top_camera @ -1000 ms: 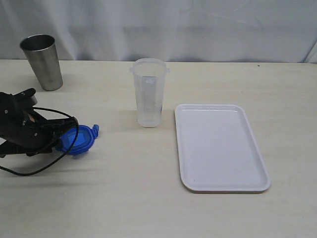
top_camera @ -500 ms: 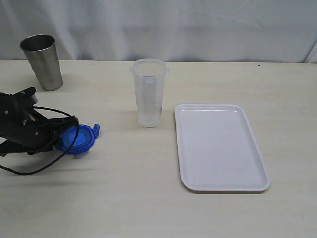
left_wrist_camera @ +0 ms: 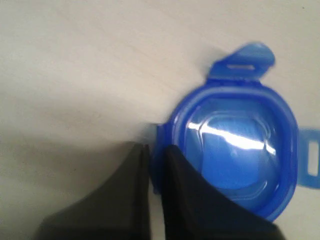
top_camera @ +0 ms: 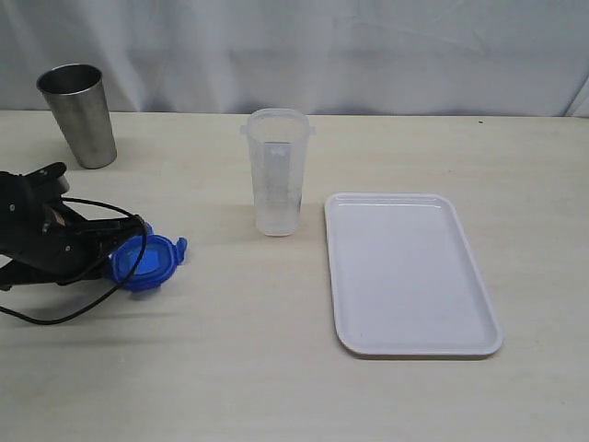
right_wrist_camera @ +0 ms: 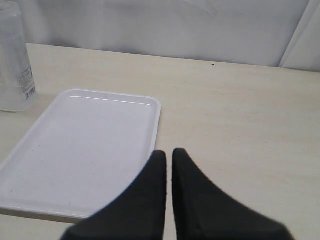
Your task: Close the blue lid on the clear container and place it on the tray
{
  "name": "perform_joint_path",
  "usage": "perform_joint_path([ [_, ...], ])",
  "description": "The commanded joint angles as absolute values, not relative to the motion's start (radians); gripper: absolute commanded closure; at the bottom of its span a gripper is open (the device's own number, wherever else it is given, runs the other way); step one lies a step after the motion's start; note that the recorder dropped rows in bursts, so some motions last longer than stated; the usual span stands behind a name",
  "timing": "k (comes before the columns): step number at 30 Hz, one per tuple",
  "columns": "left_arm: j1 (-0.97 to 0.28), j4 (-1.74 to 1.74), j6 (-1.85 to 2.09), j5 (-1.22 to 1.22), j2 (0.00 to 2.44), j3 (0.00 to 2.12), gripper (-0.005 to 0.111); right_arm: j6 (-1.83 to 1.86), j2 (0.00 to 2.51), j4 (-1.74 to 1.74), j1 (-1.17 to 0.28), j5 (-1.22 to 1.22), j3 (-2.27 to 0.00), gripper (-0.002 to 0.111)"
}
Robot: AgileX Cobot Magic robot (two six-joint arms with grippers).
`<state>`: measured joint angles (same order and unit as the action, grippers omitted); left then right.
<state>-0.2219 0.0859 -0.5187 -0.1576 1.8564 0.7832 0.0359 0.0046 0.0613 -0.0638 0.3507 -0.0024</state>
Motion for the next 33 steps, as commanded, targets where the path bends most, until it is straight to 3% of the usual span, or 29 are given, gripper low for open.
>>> perform_joint_path([
  [1,-0.222,0.060,-0.521,-0.154,1.858,0.779,0.107,0.037,0.000,0.059,-0.060,0.340,0.000,0.104],
  [33,-0.222,0.040,-0.215,-0.165,1.642,0.782,0.107,0.037,0.000,0.059,-0.060,0.340,0.000,0.104],
])
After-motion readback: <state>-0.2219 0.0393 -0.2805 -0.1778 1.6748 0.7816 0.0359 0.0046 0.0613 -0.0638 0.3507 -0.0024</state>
